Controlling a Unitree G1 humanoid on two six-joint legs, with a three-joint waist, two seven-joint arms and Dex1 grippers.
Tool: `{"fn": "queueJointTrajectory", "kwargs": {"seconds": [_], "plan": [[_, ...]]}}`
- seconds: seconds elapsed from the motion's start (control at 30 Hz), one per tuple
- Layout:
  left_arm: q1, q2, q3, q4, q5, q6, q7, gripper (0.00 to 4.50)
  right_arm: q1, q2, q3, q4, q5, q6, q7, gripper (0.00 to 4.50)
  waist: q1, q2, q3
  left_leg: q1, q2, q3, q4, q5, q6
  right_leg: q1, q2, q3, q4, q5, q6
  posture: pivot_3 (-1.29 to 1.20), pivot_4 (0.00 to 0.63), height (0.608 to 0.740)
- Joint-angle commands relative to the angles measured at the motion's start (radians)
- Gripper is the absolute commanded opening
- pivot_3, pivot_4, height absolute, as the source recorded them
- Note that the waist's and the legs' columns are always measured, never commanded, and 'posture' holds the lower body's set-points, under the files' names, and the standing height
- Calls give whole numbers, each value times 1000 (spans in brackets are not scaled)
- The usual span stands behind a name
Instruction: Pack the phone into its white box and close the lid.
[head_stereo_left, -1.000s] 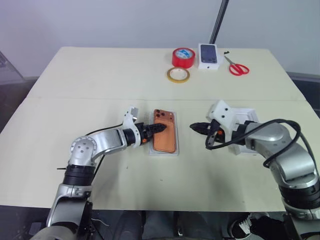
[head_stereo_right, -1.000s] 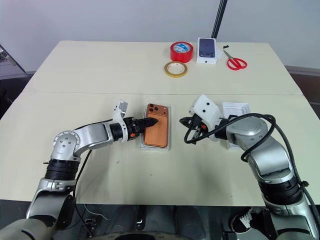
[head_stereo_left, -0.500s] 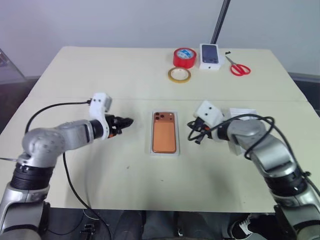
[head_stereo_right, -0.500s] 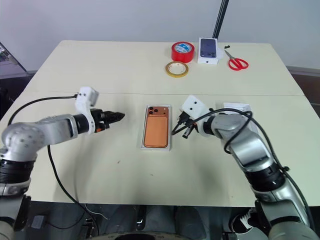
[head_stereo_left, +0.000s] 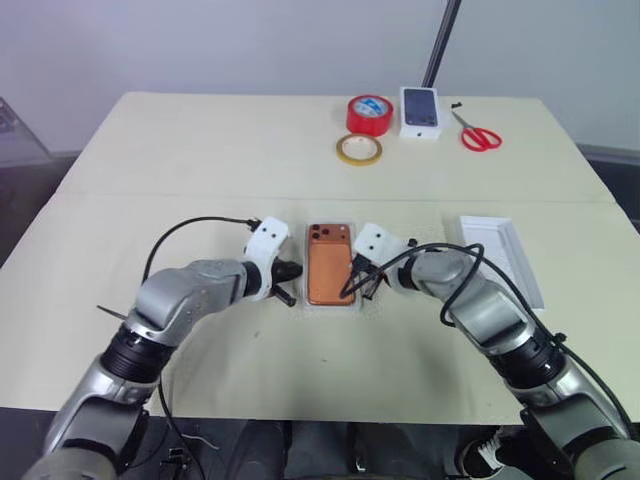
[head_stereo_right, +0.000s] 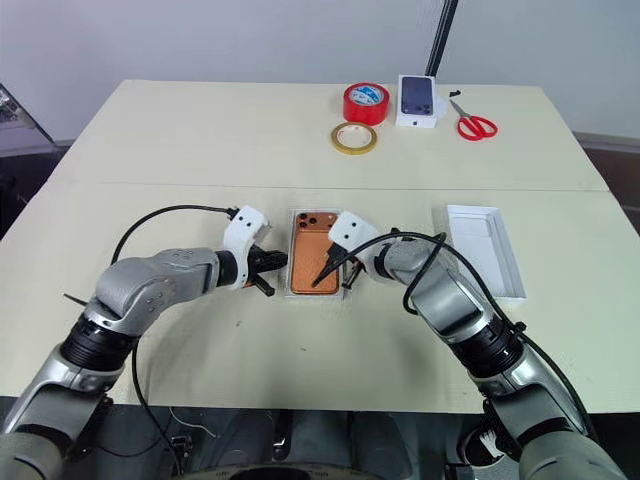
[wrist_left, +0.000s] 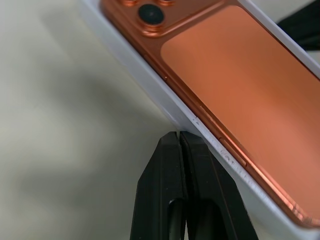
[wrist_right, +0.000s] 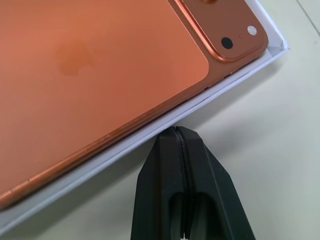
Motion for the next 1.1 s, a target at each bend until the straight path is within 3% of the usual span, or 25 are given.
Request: {"fn": "queueJointTrajectory", "kwargs": {"seconds": [0.03,0.5,0.7,0.93,1.03,1.1], "plan": [[-53,-87,-44,-15,9,18,-68,130,12,-35,-29,-101,15,6,36,0,3,0,0,0,0,0,0,0,0,0,0,0,0,0,0,0,150,717],[-200,-428,-142,195,150,19,-207,130,363,-322,-264,-345,44,102,89,0,21,0,0,0,-2,0,2,-1,3,2,-1,0,0,-1,2,0,150,717],[-192,-490,-117,207,169,52,-229,130,431,-338,-331,-361,46,112,78,0,21,0,0,0,-2,0,2,-1,3,2,-1,0,0,-1,2,0,150,717],[-173,-465,-77,192,188,79,-239,130,451,-368,-407,-349,72,120,109,0,21,0,0,0,-2,0,2,-1,3,2,-1,0,0,-1,2,0,150,717],[-156,-415,-52,144,184,86,-259,98,439,-386,-496,-367,151,159,173,843,19,0,0,0,-2,0,2,-1,3,2,-1,0,0,-1,2,0,150,717],[-137,-371,-34,113,196,55,-272,98,408,-400,-554,-364,191,188,193,1883,13,0,0,0,-1,0,2,-1,3,2,0,0,0,-1,2,0,150,717]]}}
